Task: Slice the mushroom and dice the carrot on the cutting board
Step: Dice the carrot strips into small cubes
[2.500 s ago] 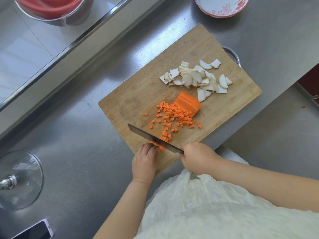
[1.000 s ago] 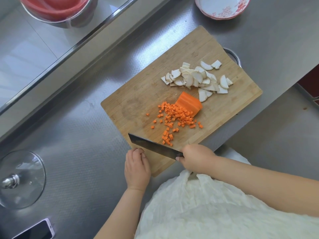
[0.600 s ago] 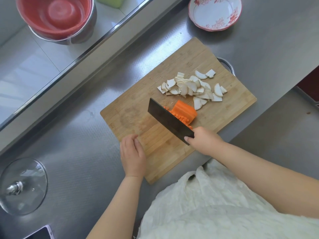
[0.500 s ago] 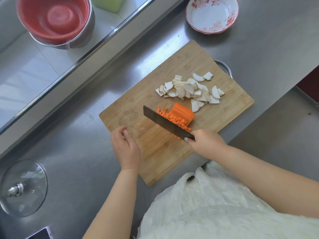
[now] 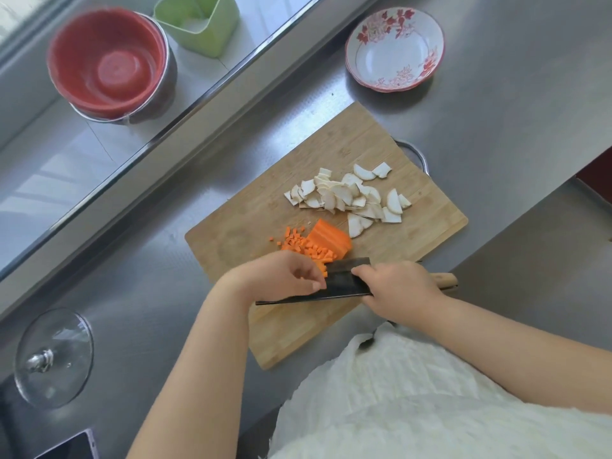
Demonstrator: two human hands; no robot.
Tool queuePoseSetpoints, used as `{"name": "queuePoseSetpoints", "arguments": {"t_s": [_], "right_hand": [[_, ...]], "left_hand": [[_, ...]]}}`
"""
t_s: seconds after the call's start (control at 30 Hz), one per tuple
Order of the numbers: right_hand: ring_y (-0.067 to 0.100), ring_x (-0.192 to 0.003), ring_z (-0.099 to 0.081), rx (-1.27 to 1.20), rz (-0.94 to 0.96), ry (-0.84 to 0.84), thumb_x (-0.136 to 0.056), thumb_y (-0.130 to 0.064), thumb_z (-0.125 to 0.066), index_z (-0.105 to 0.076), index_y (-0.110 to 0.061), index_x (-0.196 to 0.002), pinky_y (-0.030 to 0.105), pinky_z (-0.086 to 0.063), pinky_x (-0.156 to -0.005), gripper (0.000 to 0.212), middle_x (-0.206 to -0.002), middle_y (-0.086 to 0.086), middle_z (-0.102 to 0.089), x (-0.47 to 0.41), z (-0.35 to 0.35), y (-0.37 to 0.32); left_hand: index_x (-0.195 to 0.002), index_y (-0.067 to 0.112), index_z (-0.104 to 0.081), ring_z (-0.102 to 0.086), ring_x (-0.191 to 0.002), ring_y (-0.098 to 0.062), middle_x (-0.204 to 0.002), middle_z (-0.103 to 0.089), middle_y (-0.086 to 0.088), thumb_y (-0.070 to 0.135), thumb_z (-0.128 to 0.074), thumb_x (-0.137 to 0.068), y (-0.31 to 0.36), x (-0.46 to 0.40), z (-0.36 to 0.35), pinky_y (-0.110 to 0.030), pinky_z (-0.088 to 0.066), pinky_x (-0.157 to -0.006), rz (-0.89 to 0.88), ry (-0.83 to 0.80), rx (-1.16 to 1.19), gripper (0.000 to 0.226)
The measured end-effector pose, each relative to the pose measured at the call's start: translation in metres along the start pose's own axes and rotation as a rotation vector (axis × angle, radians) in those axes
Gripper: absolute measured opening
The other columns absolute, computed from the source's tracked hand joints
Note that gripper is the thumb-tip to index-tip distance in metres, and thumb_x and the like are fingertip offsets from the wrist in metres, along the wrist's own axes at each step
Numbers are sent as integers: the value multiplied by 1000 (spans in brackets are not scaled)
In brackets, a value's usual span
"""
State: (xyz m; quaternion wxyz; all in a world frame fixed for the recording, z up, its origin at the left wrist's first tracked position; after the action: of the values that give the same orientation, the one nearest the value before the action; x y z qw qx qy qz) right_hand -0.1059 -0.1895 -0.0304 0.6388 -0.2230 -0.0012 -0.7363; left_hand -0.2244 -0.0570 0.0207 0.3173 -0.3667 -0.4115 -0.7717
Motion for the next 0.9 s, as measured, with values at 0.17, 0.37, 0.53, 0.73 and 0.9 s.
{"name": "queuePoseSetpoints", "arguments": {"t_s": [0.17, 0.37, 0.53, 0.73, 0.9], "right_hand": [[24, -73, -63, 15, 141, 83, -89, -38, -45, -58, -21, -115, 27, -36, -51, 33, -85, 1, -64, -2, 10, -4], [17, -34, -47, 115, 247, 42, -55, -38, -76, -66, -22, -73, 17, -5, -42, 26, -47, -6, -49, -7, 17, -11], [17, -37, -49, 111, 272, 53, -63, -38, -71, -68, -22, -78, 19, -4, -42, 21, -50, -6, -52, -9, 25, -5], [21, -88, -63, -50, 70, -34, -94, -37, -38, -48, -26, -125, 28, -39, -60, 34, -100, -4, -65, 6, 32, 26], [20, -76, -59, -300, -264, -20, -93, -34, -44, -52, -34, -124, 29, -43, -61, 31, -84, -6, -66, 14, 41, 71]], "left_hand": [[-94, 30, -67, -55, -86, -6, -94, -60, 11, 20, -57, -92, -10, -32, -16, -21, -41, -71, 138, 206, 107, 15], [-88, 29, -66, -56, -73, -12, -91, -64, 4, 10, -44, -89, -20, -24, 2, -28, -46, -62, 274, 518, 270, 28], [-86, 28, -65, -62, -83, -14, -92, -66, 8, 9, -45, -88, -23, -15, 7, -31, -54, -75, 235, 484, 320, 28], [-104, 30, -62, -55, -79, 6, -95, -61, 18, 18, -48, -95, -9, -27, 55, -13, -41, -64, 133, 865, 314, 21], [-103, 25, -58, -61, -84, -5, -91, -63, 11, 13, -41, -97, -32, -17, 57, -20, -48, -78, 102, 1349, 719, 21]]}}
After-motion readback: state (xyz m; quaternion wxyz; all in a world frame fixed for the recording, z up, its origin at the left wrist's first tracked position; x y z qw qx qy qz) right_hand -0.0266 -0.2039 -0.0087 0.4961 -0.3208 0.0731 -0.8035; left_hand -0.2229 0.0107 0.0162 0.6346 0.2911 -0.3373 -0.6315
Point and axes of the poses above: each hand's wrist, its own x-axis away from the middle knuckle, its own z-axis out of the back of the hand, y = z × x, the point moved 5 cm from there along -x, towards the middle knuckle
